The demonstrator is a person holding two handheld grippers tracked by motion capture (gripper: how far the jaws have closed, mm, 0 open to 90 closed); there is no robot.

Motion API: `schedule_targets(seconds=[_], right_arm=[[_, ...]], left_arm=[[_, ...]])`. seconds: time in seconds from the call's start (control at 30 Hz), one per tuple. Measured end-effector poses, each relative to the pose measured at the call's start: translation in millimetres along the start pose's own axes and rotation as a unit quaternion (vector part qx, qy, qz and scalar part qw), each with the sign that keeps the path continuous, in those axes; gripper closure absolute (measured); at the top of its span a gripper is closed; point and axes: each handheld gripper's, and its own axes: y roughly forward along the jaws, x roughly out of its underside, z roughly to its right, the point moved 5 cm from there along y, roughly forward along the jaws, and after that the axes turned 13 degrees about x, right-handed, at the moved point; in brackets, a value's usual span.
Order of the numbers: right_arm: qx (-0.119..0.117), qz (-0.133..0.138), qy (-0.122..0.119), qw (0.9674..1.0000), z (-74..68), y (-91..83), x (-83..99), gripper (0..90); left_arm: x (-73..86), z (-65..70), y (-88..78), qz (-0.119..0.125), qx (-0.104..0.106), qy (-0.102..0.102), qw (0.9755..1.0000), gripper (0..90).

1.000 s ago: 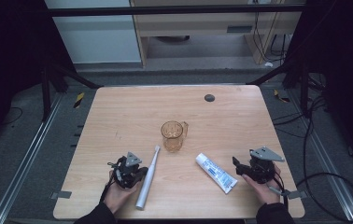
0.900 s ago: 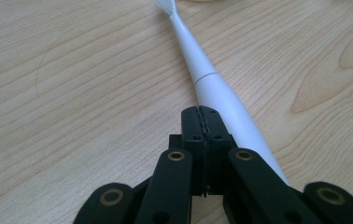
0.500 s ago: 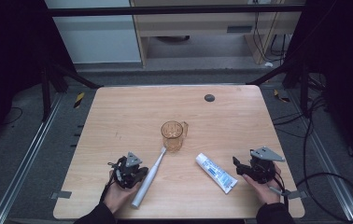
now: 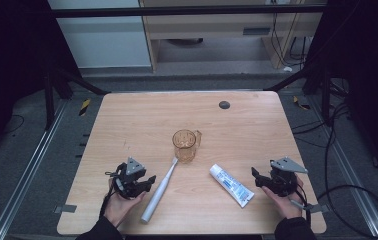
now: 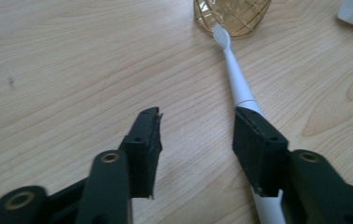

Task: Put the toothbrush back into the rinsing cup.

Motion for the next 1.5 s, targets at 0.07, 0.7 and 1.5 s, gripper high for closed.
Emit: schedule_targets(seconds=[0.07,0.7,1.5], right_arm=[[0.001,0.001,-0.002,1.0000,0.6,0.2,0.1,25.7],[0.003,-0.002,-0.003,1.0000,1.7,1.5,0.7,25.5],[0.009,0.000,0.014,0.9999,14.9,-1.1,0.1,26.2]], left_arm=[[-1.0,0.8,-2.4,-0.007,-0.002,-0.001,1.0000,49.5],[-25.2,17.1,-4.3,-0.012,0.023,0.001,0.9997,36.1],[-28.9,31.9,23.6,-0.070,0.037,0.002,0.9969,33.9]])
